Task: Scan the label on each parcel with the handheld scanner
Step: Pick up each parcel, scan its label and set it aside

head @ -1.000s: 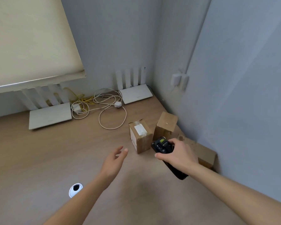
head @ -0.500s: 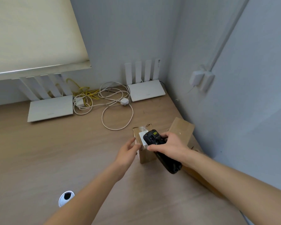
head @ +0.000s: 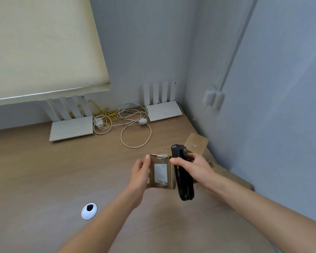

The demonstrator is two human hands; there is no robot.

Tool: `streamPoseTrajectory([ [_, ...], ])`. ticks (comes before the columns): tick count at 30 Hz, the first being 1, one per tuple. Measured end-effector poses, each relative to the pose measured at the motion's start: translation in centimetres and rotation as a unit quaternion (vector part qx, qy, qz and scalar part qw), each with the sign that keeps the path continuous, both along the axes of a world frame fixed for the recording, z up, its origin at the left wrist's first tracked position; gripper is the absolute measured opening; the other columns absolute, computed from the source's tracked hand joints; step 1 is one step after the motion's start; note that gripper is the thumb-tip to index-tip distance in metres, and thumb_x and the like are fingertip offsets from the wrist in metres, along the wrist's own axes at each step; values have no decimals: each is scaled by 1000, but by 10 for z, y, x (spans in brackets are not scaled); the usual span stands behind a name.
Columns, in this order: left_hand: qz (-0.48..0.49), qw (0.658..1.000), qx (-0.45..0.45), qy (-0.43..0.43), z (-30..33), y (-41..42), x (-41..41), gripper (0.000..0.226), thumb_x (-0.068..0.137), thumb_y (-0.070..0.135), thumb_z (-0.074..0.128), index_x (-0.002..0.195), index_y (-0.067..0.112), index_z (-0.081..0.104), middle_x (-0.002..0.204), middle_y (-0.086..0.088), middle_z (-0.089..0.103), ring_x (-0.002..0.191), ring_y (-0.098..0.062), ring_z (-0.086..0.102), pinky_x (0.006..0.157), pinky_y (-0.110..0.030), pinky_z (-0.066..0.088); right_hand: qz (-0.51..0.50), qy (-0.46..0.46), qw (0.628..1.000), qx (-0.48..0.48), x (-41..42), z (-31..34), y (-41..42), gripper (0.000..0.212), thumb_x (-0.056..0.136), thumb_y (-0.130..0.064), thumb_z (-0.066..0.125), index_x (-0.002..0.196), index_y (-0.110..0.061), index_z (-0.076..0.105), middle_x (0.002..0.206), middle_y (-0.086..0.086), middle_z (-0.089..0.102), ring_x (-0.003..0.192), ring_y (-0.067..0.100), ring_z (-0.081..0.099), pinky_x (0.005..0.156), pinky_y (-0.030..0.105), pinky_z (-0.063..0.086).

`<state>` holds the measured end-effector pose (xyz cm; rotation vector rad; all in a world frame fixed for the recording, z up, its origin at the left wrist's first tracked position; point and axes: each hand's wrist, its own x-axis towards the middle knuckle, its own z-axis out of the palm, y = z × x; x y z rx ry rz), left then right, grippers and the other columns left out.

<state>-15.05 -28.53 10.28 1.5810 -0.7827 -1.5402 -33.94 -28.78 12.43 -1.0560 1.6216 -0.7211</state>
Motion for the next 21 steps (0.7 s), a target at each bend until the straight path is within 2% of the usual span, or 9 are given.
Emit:
streamPoseTrajectory([
  [4, -1, 999, -42, 17, 34, 42, 10, 40, 99, 50, 53, 112, 13, 62, 110, -4, 71, 104, -20, 66, 78, -45, 61, -7, -2, 1000, -29, 11, 32, 52, 84, 68, -60, 85, 136, -24, 53, 113, -7, 70, 103, 16, 70, 85, 39, 59],
  [6, -23, 997, -73, 30, 53, 68, 21, 33, 98, 47, 58, 117, 22, 67, 112, 2, 72, 104, -14, 67, 71, -35, 59, -3, 0, 999, -47, 17, 51, 83, 91, 62, -64, 82, 137, -24, 51, 115, -7, 69, 104, 16, 69, 86, 39, 59],
  [8, -57, 993, -94, 40, 73, 98, 36, 30, 95, 43, 63, 117, 25, 72, 107, 7, 75, 89, 0, 71, 62, -23, 56, 3, 2, 998, -67, 23, 73, 115, 94, 58, -64, 83, 137, -24, 52, 117, -7, 68, 106, 15, 69, 86, 36, 57],
  [10, -88, 989, -102, 55, 94, 128, 50, 29, 92, 40, 67, 116, 24, 74, 103, 11, 77, 79, 7, 70, 60, -20, 56, 5, 7, 996, -85, 29, 96, 148, 96, 54, -64, 85, 135, -25, 53, 118, -7, 67, 106, 15, 68, 82, 32, 56],
  [12, -115, 985, -105, 75, 118, 158, 61, 31, 89, 39, 70, 119, 30, 73, 113, 11, 74, 88, 5, 70, 71, -25, 54, 4, 11, 995, -100, 34, 120, 178, 99, 46, -65, 87, 130, -26, 55, 118, -6, 69, 105, 13, 70, 77, 27, 55],
  [15, -145, 979, -110, 95, 155, 199, 73, 34, 86, 53, 69, 118, 44, 69, 118, 11, 72, 106, -11, 69, 83, -33, 52, 22, 23, 992, -118, 43, 154, 220, 97, 38, -67, 88, 122, -29, 57, 114, -8, 71, 99, 9, 72, 72, 22, 55],
  [18, -145, 977, -141, 74, 186, 234, 76, 46, 79, 52, 78, 122, 45, 62, 114, 4, 73, 97, -14, 74, 72, -32, 59, 18, 30, 991, -132, 48, 186, 257, 98, 38, -62, 89, 123, -25, 59, 114, -4, 73, 100, 12, 73, 85, 30, 60],
  [20, -131, 975, -163, 74, 201, 251, 76, 60, 75, 39, 86, 127, 41, 56, 114, -2, 73, 94, -17, 75, 69, -31, 59, 11, 39, 989, -143, 47, 207, 278, 96, 39, -59, 91, 123, -22, 60, 115, -1, 74, 102, 14, 74, 96, 38, 59],
  [21, -131, 972, -177, 77, 208, 259, 75, 61, 76, 31, 87, 128, 37, 56, 114, -2, 73, 94, -18, 75, 68, -30, 59, 10, 47, 988, -148, 46, 217, 287, 93, 41, -57, 91, 122, -22, 61, 114, -2, 74, 101, 13, 73, 98, 38, 58],
])
